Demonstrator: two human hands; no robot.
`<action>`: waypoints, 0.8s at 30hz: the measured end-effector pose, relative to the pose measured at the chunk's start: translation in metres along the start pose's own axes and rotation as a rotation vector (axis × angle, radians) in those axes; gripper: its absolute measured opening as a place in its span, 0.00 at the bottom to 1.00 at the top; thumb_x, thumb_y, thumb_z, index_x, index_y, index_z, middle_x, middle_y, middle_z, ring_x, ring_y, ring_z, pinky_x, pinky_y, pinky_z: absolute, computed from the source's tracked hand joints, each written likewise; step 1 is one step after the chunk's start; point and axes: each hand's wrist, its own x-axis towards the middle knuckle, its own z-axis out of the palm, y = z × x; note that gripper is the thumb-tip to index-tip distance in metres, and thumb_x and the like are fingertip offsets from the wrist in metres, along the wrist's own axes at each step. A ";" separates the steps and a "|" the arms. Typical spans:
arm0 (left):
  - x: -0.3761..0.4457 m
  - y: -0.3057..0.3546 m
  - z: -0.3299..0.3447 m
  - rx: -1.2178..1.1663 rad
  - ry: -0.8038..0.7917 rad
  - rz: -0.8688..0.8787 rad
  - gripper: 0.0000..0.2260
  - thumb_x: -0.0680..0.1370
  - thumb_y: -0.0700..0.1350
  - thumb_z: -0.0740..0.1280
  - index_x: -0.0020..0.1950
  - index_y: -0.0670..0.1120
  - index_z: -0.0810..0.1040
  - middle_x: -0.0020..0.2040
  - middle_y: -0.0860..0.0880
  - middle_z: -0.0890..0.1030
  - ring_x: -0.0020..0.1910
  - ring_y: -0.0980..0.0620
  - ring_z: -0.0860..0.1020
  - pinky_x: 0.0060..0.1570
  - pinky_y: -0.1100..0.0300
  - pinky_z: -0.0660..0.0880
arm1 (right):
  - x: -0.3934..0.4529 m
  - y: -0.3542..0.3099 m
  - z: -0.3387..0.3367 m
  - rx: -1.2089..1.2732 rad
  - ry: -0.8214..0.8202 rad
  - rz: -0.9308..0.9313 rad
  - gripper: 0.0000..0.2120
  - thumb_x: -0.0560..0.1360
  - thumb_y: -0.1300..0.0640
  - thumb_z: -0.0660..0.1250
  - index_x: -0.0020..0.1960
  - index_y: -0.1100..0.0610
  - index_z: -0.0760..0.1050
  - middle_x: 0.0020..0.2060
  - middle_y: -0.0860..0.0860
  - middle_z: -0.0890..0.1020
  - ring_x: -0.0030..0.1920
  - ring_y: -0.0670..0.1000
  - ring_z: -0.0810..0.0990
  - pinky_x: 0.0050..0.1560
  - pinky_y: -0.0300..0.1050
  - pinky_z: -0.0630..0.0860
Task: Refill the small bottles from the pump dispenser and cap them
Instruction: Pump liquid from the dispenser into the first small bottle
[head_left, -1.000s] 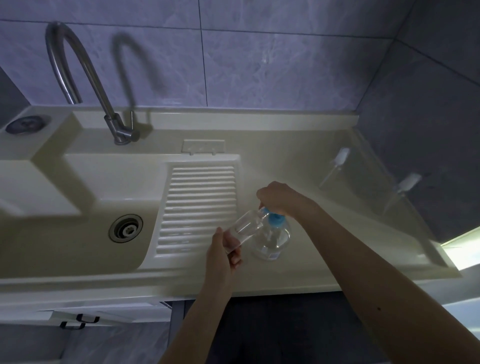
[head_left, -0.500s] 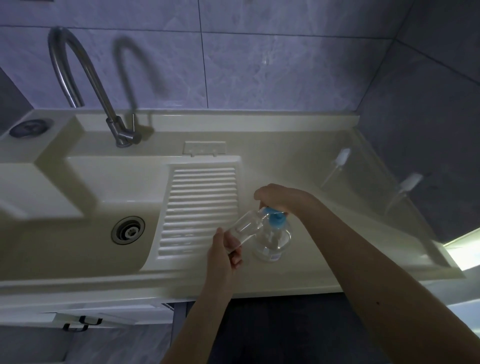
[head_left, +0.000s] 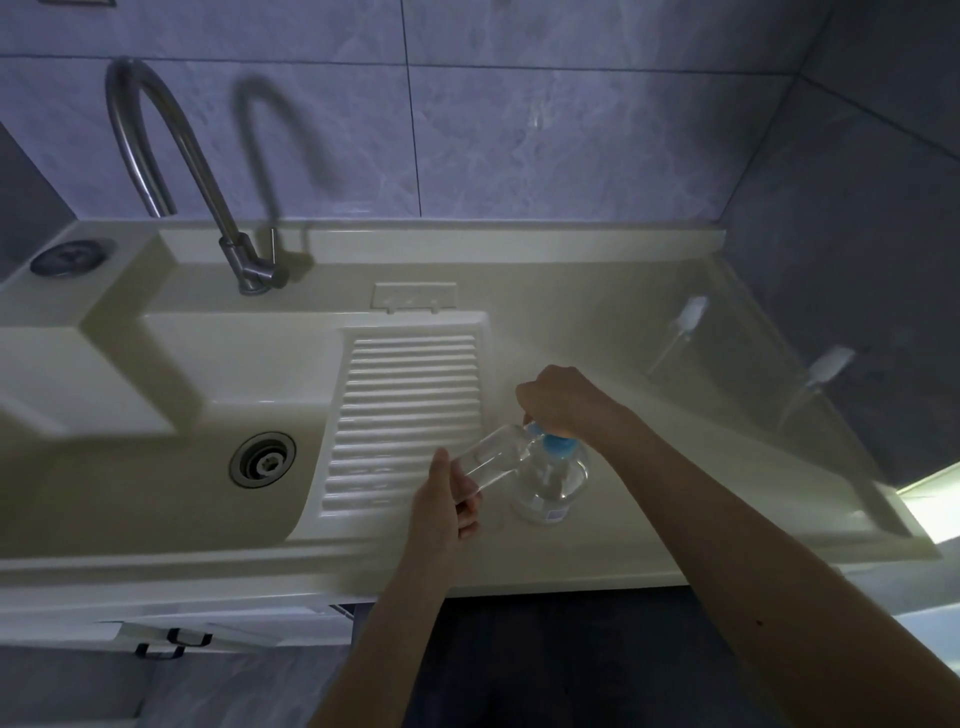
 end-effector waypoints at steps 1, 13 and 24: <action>-0.001 0.001 -0.001 0.011 0.004 -0.002 0.23 0.83 0.53 0.52 0.30 0.43 0.65 0.21 0.50 0.67 0.16 0.58 0.58 0.20 0.68 0.55 | -0.001 0.000 0.000 0.025 0.003 0.006 0.06 0.78 0.61 0.59 0.48 0.64 0.73 0.41 0.54 0.71 0.45 0.54 0.70 0.40 0.41 0.67; -0.003 0.004 0.001 0.040 0.016 -0.006 0.24 0.82 0.55 0.51 0.30 0.44 0.64 0.20 0.51 0.68 0.16 0.57 0.59 0.20 0.68 0.57 | 0.001 0.000 -0.005 0.193 -0.061 0.018 0.19 0.80 0.54 0.55 0.61 0.65 0.74 0.60 0.61 0.77 0.60 0.60 0.75 0.59 0.50 0.72; 0.001 0.003 -0.001 0.074 0.038 -0.014 0.23 0.82 0.55 0.51 0.31 0.44 0.63 0.22 0.50 0.66 0.17 0.57 0.58 0.19 0.68 0.57 | 0.000 0.002 0.002 0.219 0.040 0.055 0.10 0.73 0.56 0.58 0.44 0.62 0.74 0.52 0.58 0.81 0.44 0.56 0.76 0.40 0.43 0.69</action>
